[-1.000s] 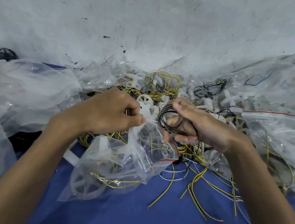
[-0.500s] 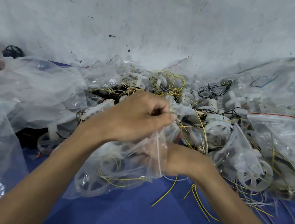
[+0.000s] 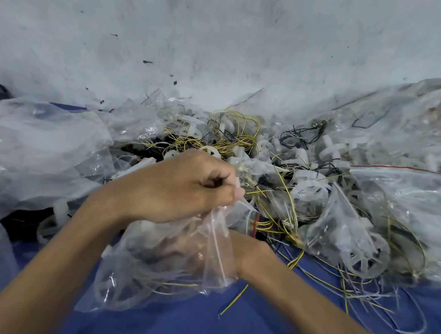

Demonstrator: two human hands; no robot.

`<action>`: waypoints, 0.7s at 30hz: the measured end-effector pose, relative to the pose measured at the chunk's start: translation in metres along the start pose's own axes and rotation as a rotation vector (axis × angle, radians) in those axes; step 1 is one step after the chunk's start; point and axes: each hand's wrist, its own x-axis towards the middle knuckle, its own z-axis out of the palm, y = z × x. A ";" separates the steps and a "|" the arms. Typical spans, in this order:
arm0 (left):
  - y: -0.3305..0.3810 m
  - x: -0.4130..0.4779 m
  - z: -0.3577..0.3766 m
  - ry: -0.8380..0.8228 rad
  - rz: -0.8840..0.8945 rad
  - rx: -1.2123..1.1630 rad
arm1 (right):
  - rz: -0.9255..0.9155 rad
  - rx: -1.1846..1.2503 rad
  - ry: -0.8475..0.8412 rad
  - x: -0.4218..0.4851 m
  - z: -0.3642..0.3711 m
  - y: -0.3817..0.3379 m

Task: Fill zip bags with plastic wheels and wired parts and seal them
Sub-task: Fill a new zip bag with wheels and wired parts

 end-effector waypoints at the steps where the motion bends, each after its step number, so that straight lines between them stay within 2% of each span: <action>1: -0.002 0.000 -0.003 -0.008 -0.017 0.012 | -0.028 -0.012 -0.014 -0.005 -0.009 -0.005; 6: -0.012 -0.006 -0.016 -0.074 -0.117 0.059 | -0.217 -0.101 -0.054 -0.020 -0.041 -0.006; 9: -0.013 -0.010 -0.022 -0.075 -0.140 0.023 | -0.181 -0.339 -0.211 -0.017 -0.033 0.003; 11: -0.014 -0.011 -0.023 -0.078 -0.145 0.032 | -0.150 -0.457 -0.233 -0.017 -0.023 0.009; 21: -0.012 -0.002 -0.006 0.018 -0.062 0.087 | -0.014 -0.336 -0.253 -0.015 -0.023 0.018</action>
